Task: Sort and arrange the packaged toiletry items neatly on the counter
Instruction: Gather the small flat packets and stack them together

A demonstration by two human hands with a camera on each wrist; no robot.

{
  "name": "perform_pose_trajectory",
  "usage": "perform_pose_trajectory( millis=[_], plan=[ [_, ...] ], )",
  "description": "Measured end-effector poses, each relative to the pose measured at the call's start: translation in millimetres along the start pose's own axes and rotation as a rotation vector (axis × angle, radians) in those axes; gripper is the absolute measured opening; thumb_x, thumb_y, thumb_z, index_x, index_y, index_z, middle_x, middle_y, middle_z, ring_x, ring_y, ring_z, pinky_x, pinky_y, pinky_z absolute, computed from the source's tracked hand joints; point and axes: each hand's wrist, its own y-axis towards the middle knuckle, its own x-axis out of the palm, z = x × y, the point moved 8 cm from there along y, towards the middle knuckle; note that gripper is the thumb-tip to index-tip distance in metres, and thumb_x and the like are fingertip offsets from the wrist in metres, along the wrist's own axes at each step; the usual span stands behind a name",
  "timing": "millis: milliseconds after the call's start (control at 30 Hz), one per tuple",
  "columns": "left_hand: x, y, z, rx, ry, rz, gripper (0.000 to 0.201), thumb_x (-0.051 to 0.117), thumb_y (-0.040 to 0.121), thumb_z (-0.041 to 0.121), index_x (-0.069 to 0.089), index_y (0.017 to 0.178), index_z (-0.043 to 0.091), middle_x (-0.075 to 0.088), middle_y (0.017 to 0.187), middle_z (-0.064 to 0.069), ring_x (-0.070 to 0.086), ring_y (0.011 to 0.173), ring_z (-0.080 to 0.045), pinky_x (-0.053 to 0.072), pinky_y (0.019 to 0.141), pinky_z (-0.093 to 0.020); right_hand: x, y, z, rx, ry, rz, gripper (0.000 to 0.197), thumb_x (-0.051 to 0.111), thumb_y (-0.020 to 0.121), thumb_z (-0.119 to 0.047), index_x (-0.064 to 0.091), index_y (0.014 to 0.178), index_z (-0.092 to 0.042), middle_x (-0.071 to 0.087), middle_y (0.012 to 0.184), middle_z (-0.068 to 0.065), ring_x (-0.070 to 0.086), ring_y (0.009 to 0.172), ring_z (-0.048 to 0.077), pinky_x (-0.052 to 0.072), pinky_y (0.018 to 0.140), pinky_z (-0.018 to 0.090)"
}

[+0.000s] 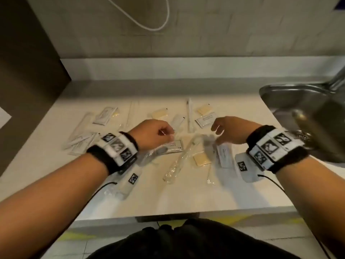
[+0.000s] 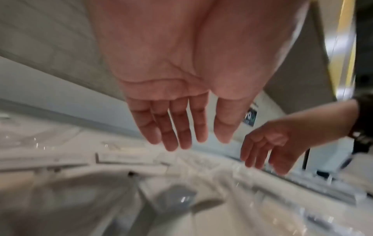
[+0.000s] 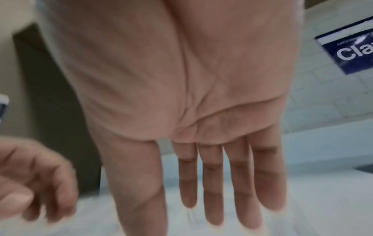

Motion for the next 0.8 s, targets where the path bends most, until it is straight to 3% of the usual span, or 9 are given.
perform_pose_trajectory(
  millis=[67, 133, 300, 433, 500, 633, 733, 800],
  plan=[
    [15, 14, -4, -0.06, 0.154, -0.032, 0.041, 0.069, 0.086, 0.042, 0.062, 0.122, 0.023, 0.06, 0.12, 0.005, 0.058, 0.108, -0.015, 0.046, 0.092, -0.028, 14, 3, 3, 0.033, -0.131, -0.052, 0.053, 0.075, 0.079, -0.023, 0.055, 0.128, -0.015, 0.059, 0.128, 0.004, 0.056, 0.113, 0.022, 0.045, 0.097, 0.032],
    [34, 24, -11, -0.095, 0.301, -0.096, 0.051, 0.072, 0.082, 0.046, 0.058, 0.125, 0.024, 0.055, 0.12, 0.001, 0.054, 0.106, -0.018, 0.047, 0.093, -0.033, 31, 4, 5, 0.042, -0.192, -0.106, 0.05, 0.075, 0.078, -0.021, 0.059, 0.124, -0.009, 0.063, 0.123, 0.007, 0.059, 0.111, 0.024, 0.049, 0.097, 0.035],
    [33, 35, -19, -0.104, 0.268, -0.068, 0.041, 0.076, 0.08, 0.04, 0.059, 0.113, 0.023, 0.06, 0.11, 0.001, 0.058, 0.093, -0.016, 0.049, 0.08, -0.028, 34, 13, 12, 0.049, -0.179, -0.139, 0.039, 0.077, 0.075, -0.017, 0.065, 0.112, -0.01, 0.068, 0.111, 0.005, 0.064, 0.101, 0.021, 0.053, 0.087, 0.03],
    [15, 36, -18, -0.077, 0.102, 0.005, 0.034, 0.075, 0.082, 0.031, 0.067, 0.114, 0.023, 0.068, 0.11, 0.002, 0.061, 0.094, -0.014, 0.048, 0.078, -0.024, 36, 22, 7, -0.048, -0.072, -0.122, 0.036, 0.082, 0.071, -0.02, 0.066, 0.103, -0.015, 0.067, 0.105, 0.0, 0.061, 0.1, 0.02, 0.052, 0.089, 0.031],
    [1, 35, -14, -0.065, -0.042, 0.073, 0.029, 0.072, 0.085, 0.031, 0.071, 0.114, 0.023, 0.071, 0.106, 0.003, 0.064, 0.093, -0.017, 0.052, 0.079, -0.029, 37, 27, 0, -0.104, 0.046, -0.108, 0.028, 0.081, 0.07, -0.014, 0.066, 0.093, -0.019, 0.067, 0.096, -0.005, 0.061, 0.093, 0.015, 0.049, 0.084, 0.026],
    [-20, 30, -2, -0.043, -0.301, 0.151, 0.02, 0.067, 0.09, 0.028, 0.074, 0.108, 0.022, 0.074, 0.101, -0.002, 0.069, 0.092, -0.022, 0.055, 0.084, -0.04, 41, 38, -17, -0.183, 0.183, -0.139, 0.026, 0.076, 0.073, -0.001, 0.069, 0.097, -0.009, 0.073, 0.095, 0.0, 0.064, 0.082, 0.008, 0.047, 0.075, 0.02],
    [-22, 26, 2, -0.072, -0.462, 0.121, 0.02, 0.062, 0.094, 0.017, 0.07, 0.111, 0.012, 0.072, 0.101, -0.017, 0.068, 0.077, -0.024, 0.059, 0.073, -0.041, 23, 51, -21, -0.228, 0.154, -0.03, 0.016, 0.072, 0.08, -0.008, 0.07, 0.096, -0.011, 0.07, 0.098, 0.0, 0.061, 0.085, 0.013, 0.048, 0.077, 0.02],
    [-22, 23, 2, -0.097, -0.535, 0.126, 0.015, 0.06, 0.095, 0.011, 0.069, 0.107, 0.011, 0.071, 0.098, -0.018, 0.068, 0.075, -0.024, 0.059, 0.063, -0.038, 1, 62, -15, -0.218, 0.15, 0.102, 0.015, 0.065, 0.087, -0.011, 0.069, 0.101, -0.009, 0.067, 0.102, 0.002, 0.061, 0.092, 0.017, 0.05, 0.083, 0.025]
  ],
)
